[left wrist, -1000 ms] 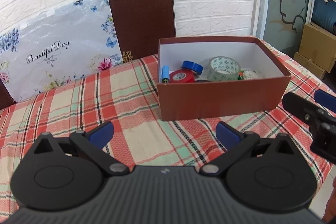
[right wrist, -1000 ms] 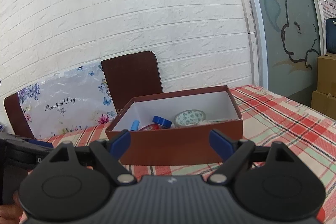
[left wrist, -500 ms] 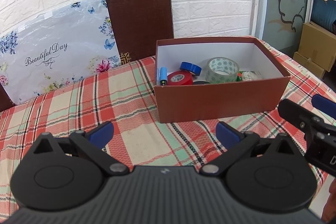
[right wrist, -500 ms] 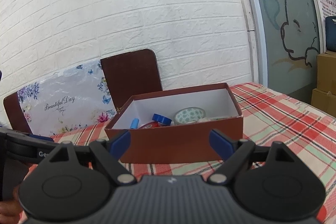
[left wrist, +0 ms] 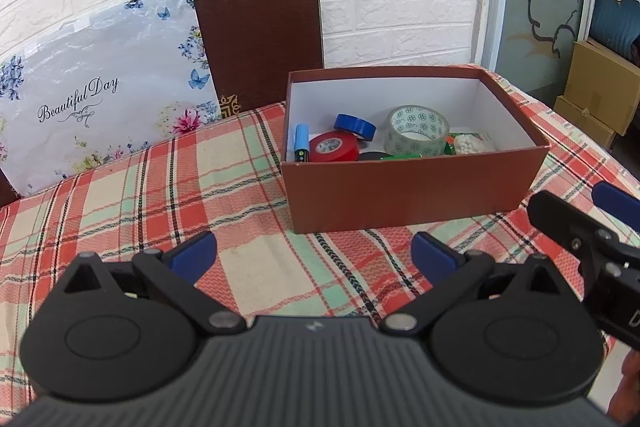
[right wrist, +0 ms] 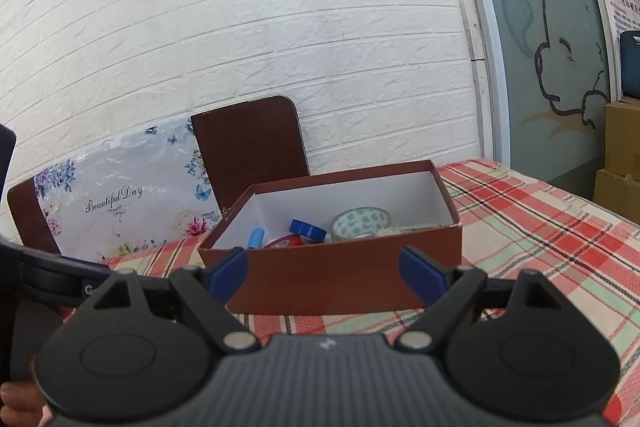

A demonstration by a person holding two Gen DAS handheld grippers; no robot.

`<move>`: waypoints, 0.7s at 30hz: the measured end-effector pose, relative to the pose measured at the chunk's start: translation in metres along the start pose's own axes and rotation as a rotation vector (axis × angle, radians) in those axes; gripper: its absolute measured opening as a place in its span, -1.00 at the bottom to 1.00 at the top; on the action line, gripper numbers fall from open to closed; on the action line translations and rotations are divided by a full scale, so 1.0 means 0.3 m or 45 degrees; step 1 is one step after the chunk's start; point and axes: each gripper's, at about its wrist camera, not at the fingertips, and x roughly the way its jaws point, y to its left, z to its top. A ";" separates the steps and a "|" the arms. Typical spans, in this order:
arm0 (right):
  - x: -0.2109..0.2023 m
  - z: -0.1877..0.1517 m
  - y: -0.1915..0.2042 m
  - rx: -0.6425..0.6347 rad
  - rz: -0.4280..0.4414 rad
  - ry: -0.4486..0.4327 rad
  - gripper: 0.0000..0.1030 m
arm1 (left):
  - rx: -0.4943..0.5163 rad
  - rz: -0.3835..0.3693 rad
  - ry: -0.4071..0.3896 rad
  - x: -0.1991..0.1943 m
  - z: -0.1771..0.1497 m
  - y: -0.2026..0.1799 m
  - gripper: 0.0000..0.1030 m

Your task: Organize objects

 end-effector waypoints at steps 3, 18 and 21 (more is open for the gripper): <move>0.005 -0.004 -0.007 0.005 0.000 0.005 0.67 | -0.002 0.004 0.008 0.006 -0.002 0.002 1.00; 0.017 -0.006 -0.017 0.021 0.001 0.017 0.67 | 0.003 0.011 0.012 0.009 0.004 -0.008 1.00; 0.017 -0.006 -0.019 0.026 0.003 0.012 0.67 | 0.008 0.018 0.013 0.010 0.001 -0.011 1.00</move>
